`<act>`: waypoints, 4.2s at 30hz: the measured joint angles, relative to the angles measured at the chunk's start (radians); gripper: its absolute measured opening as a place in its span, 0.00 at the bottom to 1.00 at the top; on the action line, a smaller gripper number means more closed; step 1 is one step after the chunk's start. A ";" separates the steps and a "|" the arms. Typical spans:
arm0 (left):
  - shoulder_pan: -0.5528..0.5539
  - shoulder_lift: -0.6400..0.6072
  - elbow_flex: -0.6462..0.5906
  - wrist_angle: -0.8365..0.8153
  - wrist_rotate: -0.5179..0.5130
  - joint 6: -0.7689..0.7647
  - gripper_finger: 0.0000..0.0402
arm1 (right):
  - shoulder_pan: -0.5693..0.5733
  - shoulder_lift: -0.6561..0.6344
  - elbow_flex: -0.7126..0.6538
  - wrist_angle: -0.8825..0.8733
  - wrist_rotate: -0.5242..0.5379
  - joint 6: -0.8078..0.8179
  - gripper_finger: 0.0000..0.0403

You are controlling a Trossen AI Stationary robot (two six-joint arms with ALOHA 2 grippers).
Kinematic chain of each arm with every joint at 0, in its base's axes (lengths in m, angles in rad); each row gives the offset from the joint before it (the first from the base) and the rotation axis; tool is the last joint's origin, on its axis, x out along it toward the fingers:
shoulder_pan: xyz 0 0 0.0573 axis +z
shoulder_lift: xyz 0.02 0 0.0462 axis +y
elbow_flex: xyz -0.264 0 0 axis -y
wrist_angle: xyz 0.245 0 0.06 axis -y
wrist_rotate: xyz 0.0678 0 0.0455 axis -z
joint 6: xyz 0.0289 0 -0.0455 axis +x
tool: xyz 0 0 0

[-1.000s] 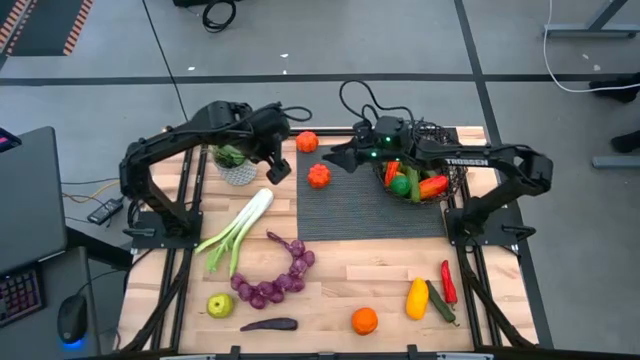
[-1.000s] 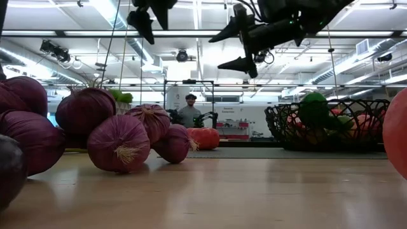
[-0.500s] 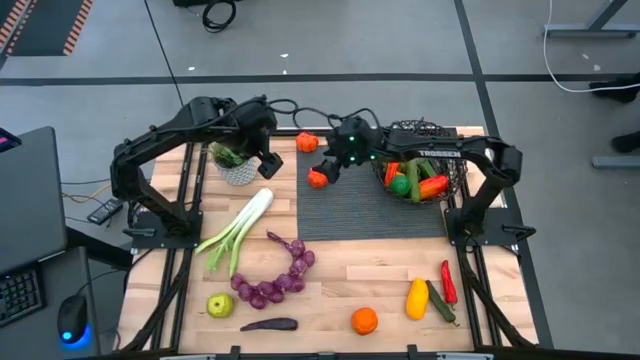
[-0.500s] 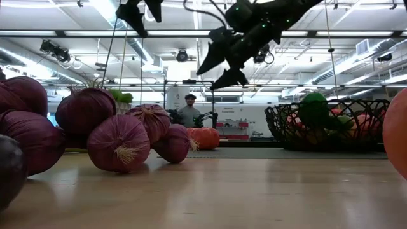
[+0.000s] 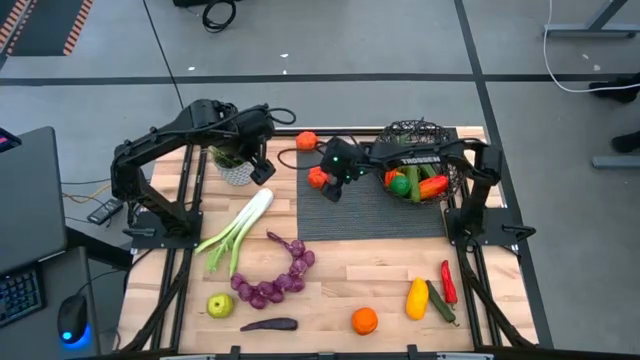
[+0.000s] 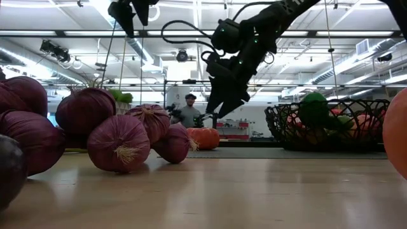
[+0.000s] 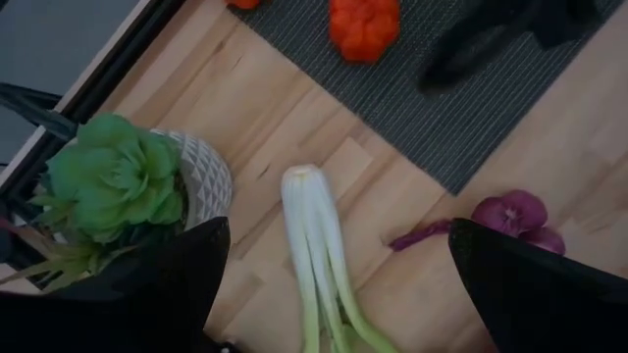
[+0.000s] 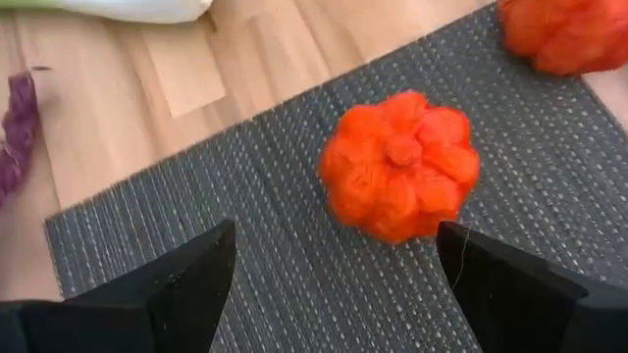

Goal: Build produce basket
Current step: Put the bottom orange pumpkin into the black basket

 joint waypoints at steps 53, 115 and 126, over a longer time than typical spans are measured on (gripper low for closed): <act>-0.164 0.000 0.000 0.012 -0.026 -0.197 0.97 | -0.011 0.114 -0.005 0.207 0.086 0.025 0.99; -0.169 0.001 0.000 0.251 -0.032 -0.242 0.97 | 0.009 0.162 -0.005 0.187 0.125 0.158 0.97; -0.164 0.001 0.000 0.376 -0.033 -0.237 0.97 | 0.012 0.161 -0.005 0.165 0.100 0.128 0.97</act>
